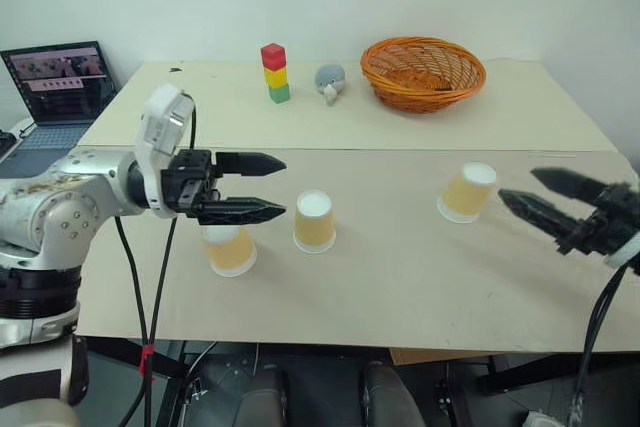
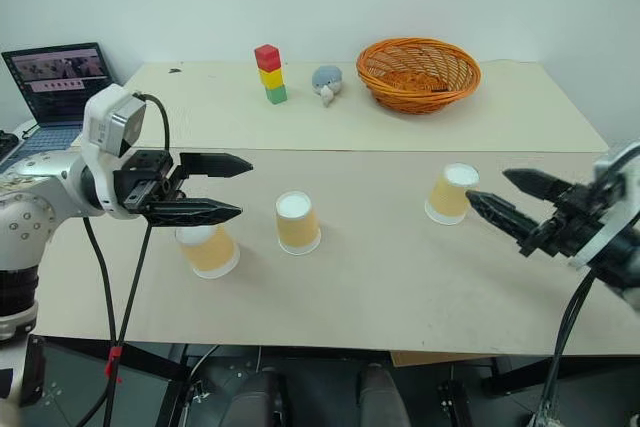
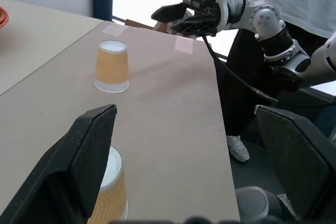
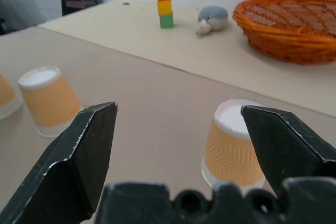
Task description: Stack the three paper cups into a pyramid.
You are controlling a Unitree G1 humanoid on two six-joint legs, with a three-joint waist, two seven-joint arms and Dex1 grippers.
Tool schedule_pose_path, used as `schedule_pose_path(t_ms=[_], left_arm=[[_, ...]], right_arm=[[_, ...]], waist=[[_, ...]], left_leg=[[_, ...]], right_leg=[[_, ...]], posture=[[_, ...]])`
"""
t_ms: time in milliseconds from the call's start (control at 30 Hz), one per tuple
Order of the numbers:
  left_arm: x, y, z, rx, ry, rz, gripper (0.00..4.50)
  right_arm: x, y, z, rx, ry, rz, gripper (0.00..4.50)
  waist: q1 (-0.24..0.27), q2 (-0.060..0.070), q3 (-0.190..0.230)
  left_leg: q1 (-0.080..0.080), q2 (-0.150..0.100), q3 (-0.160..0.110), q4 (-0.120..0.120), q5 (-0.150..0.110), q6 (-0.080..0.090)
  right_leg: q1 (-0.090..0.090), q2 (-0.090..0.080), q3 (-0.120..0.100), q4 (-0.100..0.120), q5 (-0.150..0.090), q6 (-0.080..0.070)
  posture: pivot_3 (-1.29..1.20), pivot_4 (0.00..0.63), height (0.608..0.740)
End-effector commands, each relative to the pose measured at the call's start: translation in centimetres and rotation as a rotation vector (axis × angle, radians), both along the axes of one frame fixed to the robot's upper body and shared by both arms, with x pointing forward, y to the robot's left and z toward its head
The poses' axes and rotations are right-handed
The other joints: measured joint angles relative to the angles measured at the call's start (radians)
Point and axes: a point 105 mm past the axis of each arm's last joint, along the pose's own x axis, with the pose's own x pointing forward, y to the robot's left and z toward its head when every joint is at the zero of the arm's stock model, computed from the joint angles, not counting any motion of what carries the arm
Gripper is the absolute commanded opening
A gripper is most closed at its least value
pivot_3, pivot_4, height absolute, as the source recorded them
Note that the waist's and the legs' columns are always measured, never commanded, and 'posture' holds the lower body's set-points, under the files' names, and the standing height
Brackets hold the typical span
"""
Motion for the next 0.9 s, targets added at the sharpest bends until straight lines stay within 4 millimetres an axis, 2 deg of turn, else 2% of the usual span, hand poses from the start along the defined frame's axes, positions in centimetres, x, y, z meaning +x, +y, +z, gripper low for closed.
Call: schedule_pose_path(t_ms=[33,400,600,900], left_arm=[[-0.1,-0.1,1.0,-0.008,-0.052,-0.013,4.50],[-0.7,0.4,1.2,-0.014,-0.057,0.014,4.50],[-0.8,0.4,1.3,-0.021,-0.059,0.025,4.50],[-0.9,0.3,1.5,-0.027,-0.060,0.025,4.50]], right_arm=[[0.9,-0.2,-0.2,-0.037,-0.045,-0.008,4.47],[2.3,-1.4,-0.4,-0.040,-0.037,-0.011,4.47],[2.8,-1.1,-1.8,-0.065,0.005,0.000,4.47],[5.1,-2.0,-2.8,-0.130,-0.005,-0.038,4.47]], waist=[[0.001,0.000,0.000],[0.010,0.000,0.000],[0.012,0.000,0.000],[0.007,0.000,0.000]], left_leg=[[0.000,0.000,0.000,0.000,0.000,0.000],[-0.003,0.000,-0.001,0.001,0.004,0.002],[-0.003,-0.001,-0.001,0.002,0.003,0.003],[-0.002,0.000,-0.001,0.001,0.003,0.003]], right_leg=[[0.000,0.000,-0.001,0.000,0.000,0.000],[-0.001,-0.003,0.000,0.003,0.000,0.000],[-0.001,-0.003,0.000,0.000,0.000,0.000],[-0.001,-0.002,0.000,0.001,0.000,0.000]], posture=[[0.00,0.150,0.628],[0.00,0.150,0.628],[0.00,0.150,0.628],[0.00,0.150,0.628]])
